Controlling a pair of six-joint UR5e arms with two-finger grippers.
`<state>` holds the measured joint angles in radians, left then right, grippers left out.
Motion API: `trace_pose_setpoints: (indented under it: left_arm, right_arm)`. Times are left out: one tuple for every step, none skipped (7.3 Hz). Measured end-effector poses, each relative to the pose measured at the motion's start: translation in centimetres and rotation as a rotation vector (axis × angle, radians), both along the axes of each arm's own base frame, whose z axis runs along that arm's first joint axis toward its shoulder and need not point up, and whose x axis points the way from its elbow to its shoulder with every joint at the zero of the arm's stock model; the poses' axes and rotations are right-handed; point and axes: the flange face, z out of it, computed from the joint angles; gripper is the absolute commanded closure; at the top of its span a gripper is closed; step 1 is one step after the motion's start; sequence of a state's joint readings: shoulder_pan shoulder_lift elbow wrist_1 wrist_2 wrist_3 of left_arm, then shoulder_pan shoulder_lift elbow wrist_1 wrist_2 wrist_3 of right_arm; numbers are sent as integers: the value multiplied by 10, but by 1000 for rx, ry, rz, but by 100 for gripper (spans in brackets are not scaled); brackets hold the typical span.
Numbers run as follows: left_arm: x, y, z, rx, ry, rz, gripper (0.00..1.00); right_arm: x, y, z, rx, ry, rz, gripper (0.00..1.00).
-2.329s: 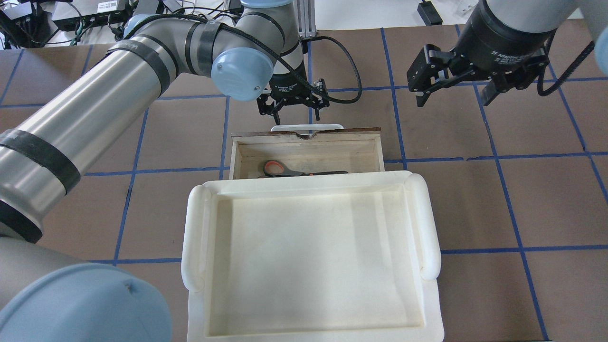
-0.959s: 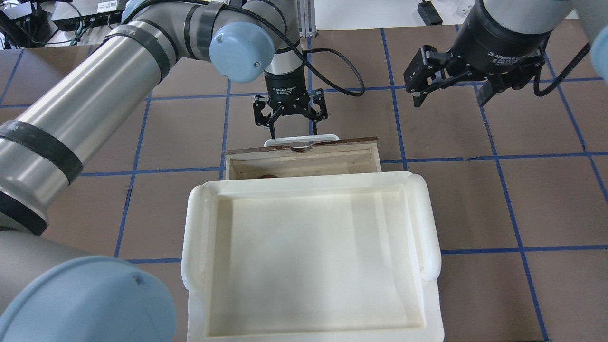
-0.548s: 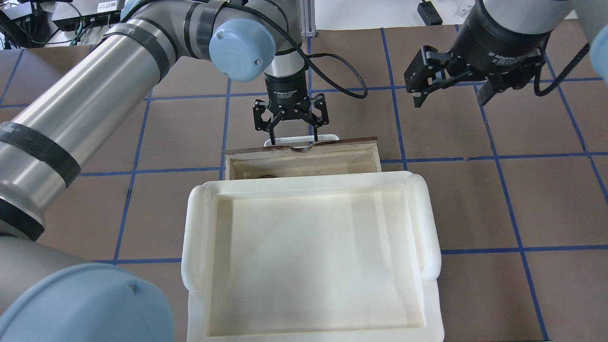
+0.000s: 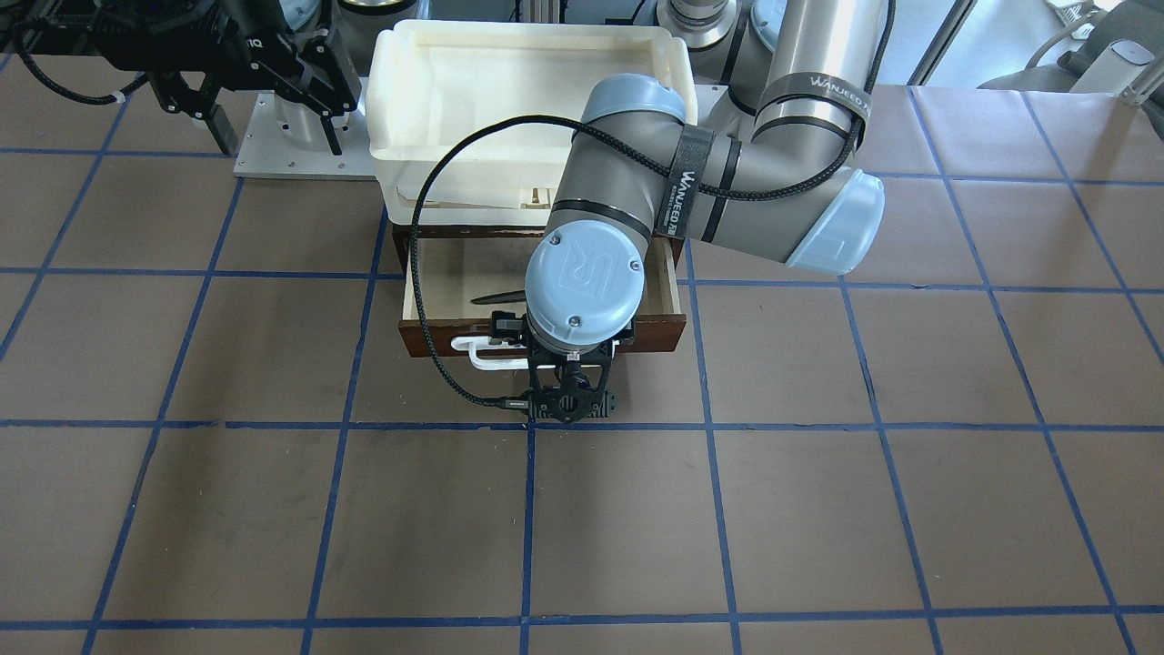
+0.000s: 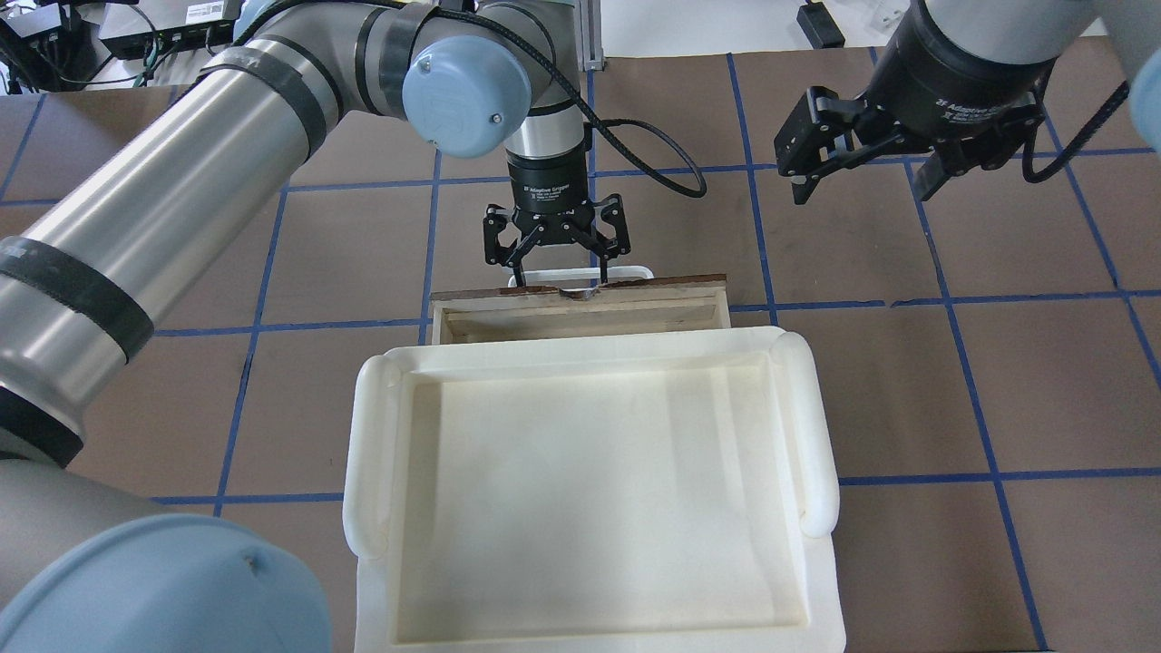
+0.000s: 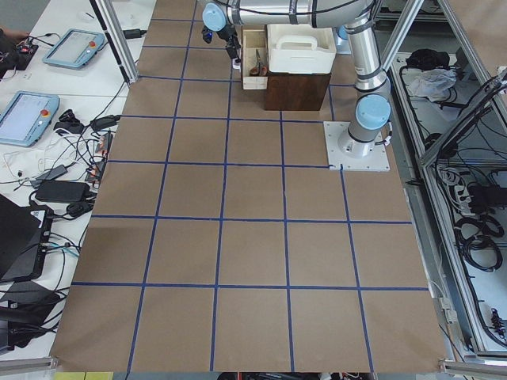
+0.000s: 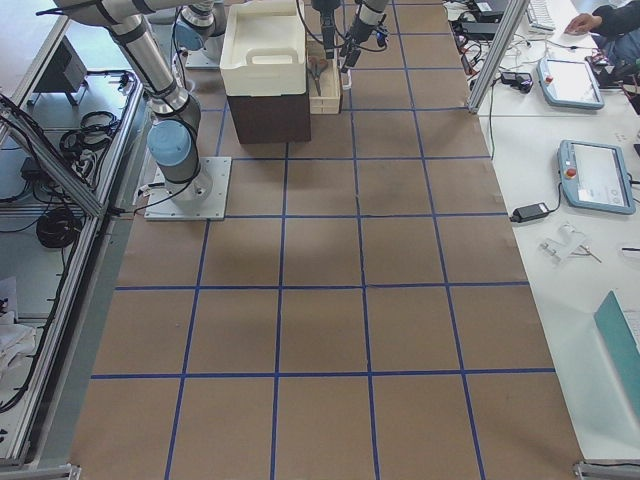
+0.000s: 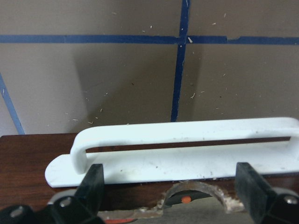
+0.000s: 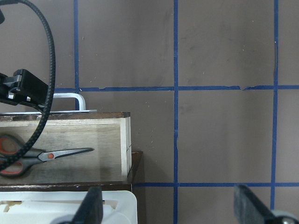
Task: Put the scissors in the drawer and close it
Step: 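Push the drawer front with the left gripper to slide it shut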
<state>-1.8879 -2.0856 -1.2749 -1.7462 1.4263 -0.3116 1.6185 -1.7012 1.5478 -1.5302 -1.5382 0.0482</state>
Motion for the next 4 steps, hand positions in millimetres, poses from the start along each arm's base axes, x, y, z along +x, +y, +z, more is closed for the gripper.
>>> trace_pose_setpoints:
  left_arm:
    - [1,4,1,17,-4,0,0]
    - [1,7,2,38,-9,0,0]
    - [2,11,3,60,-14,0,0]
    - [3,16,4,82,-21,0,0]
  right_arm:
    - [0,0,0,-1,0,1,0]
    - [0,0,0,-2,0,1,0]
    - [0,0,0,-2,0,1,0]
    - [0,0,0,-2,0,1,0]
